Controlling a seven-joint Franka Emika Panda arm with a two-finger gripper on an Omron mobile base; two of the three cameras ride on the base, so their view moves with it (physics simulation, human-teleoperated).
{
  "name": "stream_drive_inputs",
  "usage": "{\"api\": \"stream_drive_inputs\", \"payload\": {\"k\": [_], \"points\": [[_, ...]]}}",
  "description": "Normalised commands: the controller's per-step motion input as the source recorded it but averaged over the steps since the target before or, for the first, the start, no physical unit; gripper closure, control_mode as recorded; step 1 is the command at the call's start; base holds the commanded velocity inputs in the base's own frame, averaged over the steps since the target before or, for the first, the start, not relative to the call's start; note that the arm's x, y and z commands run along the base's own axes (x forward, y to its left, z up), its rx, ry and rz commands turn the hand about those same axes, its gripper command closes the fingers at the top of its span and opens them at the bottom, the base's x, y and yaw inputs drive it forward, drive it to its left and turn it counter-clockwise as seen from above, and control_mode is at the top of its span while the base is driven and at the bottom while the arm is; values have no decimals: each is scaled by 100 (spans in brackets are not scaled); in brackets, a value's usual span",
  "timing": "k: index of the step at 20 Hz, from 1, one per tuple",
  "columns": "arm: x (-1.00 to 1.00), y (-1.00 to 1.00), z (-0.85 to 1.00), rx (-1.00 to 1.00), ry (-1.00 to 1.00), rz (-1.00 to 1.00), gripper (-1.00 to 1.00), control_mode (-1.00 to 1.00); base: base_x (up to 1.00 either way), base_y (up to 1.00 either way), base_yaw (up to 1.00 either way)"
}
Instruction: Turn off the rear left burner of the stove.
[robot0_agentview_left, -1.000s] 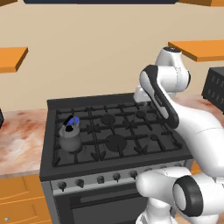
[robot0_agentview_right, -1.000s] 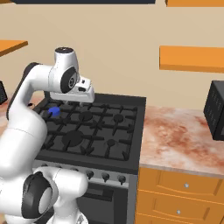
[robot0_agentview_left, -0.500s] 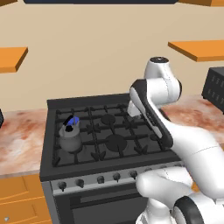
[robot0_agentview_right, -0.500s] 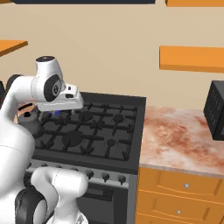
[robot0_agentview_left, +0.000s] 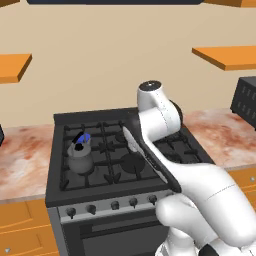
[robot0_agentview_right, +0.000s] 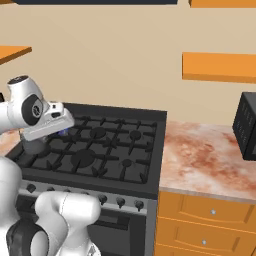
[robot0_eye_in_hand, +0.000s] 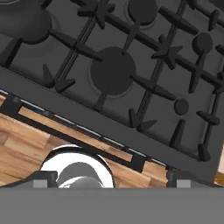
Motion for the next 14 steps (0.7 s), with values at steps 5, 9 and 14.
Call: {"api": "stream_drive_inputs", "payload": {"k": [5,9,14], "points": [[-15,69,-35,-18,0,15,-100,-100,0,0,0],[-26,72,-34,-15,-5,13,-100,-100,0,0,0],[-25,84,-43,-13,-15,9,-100,-100,0,0,0]]}}
